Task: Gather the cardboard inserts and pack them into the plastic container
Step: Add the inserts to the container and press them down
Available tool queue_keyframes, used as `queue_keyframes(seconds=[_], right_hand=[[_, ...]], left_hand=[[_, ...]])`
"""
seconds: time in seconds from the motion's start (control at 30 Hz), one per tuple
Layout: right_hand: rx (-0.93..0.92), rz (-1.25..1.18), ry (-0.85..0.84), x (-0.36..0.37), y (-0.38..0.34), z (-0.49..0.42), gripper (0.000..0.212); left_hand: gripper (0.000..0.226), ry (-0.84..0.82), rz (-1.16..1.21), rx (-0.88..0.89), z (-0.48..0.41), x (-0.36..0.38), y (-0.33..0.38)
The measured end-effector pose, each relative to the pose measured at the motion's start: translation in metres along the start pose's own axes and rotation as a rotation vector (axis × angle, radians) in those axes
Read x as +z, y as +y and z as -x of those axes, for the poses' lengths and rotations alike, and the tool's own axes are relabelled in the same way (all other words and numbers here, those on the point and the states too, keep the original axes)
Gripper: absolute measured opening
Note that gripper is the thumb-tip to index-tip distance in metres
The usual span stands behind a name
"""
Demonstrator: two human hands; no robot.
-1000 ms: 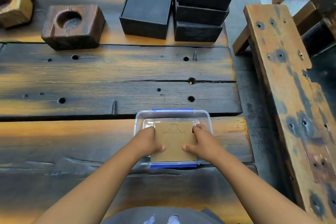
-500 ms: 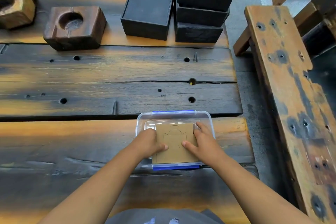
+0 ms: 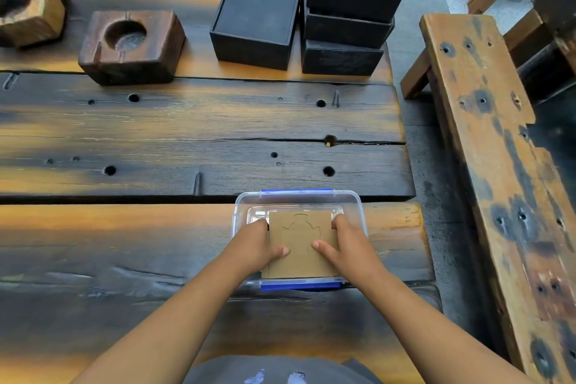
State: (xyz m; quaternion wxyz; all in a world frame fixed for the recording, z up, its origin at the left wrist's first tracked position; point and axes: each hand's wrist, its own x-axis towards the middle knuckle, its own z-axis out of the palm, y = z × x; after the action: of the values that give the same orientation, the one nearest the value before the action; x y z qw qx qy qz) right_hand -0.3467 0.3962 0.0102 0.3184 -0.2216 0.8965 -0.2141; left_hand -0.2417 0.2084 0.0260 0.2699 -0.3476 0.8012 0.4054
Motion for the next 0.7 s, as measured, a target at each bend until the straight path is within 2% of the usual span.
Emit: queue_keyframes(seconds=[0.1, 0.23, 0.37, 0.6, 0.7], right_hand=[[0.017, -0.008, -0.046, -0.001, -0.002, -0.001, 0.04], [0.128, -0.12, -0.107, -0.002, -0.006, -0.006, 0.047], [0.22, -0.31, -0.135, 0.006, -0.009, -0.007, 0.04], [0.345, -0.512, -0.128, 0.01, -0.009, -0.005, 0.035], [0.38, -0.546, -0.123, 0.011, -0.006, -0.002, 0.04]], left_hand=[[0.049, -0.091, 0.041, -0.038, -0.004, -0.005, 0.003], [0.046, -0.164, 0.275, -0.136, -0.005, -0.012, 0.006], [0.032, -0.132, 0.567, -0.272, -0.002, -0.005, 0.006], [0.037, -0.104, 0.726, -0.327, -0.002, 0.005, 0.008], [0.029, -0.093, 0.762, -0.337, -0.001, 0.006, 0.007]])
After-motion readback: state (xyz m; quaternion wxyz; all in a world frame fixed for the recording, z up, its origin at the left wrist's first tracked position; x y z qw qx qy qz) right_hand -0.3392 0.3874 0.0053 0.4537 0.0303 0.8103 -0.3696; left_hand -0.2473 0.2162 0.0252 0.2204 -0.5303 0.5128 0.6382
